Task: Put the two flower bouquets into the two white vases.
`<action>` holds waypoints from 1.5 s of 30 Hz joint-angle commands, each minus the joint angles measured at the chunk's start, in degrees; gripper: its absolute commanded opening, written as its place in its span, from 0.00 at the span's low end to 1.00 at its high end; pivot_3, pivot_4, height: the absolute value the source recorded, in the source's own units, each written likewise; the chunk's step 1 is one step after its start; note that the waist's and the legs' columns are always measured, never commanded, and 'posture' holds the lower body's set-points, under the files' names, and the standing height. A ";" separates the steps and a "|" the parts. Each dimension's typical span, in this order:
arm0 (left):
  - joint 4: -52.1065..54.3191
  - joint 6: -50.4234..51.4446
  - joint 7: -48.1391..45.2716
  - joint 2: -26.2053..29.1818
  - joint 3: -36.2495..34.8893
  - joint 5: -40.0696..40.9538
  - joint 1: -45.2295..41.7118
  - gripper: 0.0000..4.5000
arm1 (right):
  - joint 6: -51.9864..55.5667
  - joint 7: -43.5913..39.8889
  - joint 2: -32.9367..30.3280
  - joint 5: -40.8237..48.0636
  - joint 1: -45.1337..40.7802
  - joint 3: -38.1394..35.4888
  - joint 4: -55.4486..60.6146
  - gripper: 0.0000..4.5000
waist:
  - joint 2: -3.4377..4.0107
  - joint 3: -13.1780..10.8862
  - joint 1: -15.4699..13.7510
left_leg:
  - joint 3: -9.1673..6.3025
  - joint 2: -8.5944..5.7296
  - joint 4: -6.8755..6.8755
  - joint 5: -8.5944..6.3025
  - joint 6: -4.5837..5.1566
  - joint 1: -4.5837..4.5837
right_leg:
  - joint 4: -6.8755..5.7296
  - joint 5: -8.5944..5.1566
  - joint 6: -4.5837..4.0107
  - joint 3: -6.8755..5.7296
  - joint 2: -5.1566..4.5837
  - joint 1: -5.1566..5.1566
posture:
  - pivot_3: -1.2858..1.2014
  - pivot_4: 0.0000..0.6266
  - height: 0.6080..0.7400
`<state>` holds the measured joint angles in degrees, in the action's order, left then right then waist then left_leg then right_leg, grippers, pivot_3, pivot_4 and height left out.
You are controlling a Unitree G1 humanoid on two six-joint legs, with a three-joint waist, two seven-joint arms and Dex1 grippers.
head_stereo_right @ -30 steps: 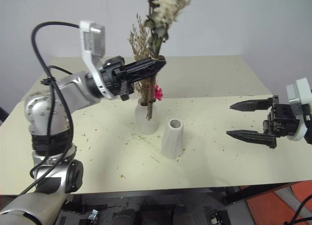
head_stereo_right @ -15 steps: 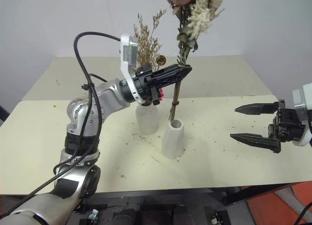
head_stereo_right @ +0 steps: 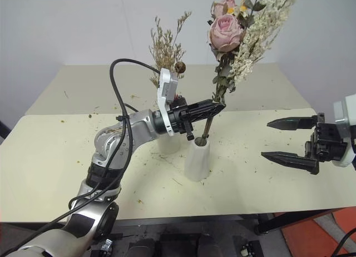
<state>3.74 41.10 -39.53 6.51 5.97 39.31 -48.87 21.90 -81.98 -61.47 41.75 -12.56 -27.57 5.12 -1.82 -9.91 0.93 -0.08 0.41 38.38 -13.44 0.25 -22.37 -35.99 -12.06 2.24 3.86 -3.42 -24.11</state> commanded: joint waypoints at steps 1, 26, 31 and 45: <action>1.48 -1.28 -0.70 0.30 0.48 -1.09 0.61 0.03 | 0.18 0.54 -0.23 1.10 0.05 -2.40 1.51 1.00 | 0.00 0.00 0.01 | 0.00 0.00 0.00 0.00 0.00 0.01 | 0.00 -0.01 0.01 0.00 0.00 0.00 | 0.52 0.24 1.00; 14.32 8.99 0.26 11.83 -3.00 5.02 9.50 1.00 | -0.63 1.71 0.57 0.12 -0.17 -0.77 1.36 1.00 | 0.01 0.00 -0.16 | 0.00 0.03 0.00 0.00 0.01 0.02 | 0.00 -0.01 0.02 0.00 0.00 0.01 | 0.52 0.24 1.00; 13.10 9.97 -0.10 11.74 -3.38 5.60 8.73 1.00 | -0.40 2.03 1.00 0.28 0.33 -0.54 2.14 1.00 | 0.01 0.00 0.03 | 0.00 0.03 0.00 0.00 0.01 0.04 | -0.01 -0.02 0.02 0.00 0.01 0.02 | 0.52 0.24 1.00; 0.58 3.33 -7.23 4.10 2.15 0.75 0.43 1.00 | -0.11 3.26 1.78 0.75 1.21 -0.87 3.37 1.00 | 0.01 0.00 0.11 | 0.00 0.00 0.00 -0.01 0.01 0.01 | 0.02 -0.01 0.02 0.01 0.01 0.02 | 0.52 0.24 1.00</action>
<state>3.98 46.17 -45.07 10.83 8.16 40.35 -47.16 21.85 -79.12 -59.74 41.71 -11.40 -26.33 7.09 -1.82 -9.91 1.04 -0.08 0.41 38.39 -13.45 0.26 -22.35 -35.98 -12.07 2.26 3.87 -3.41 -24.10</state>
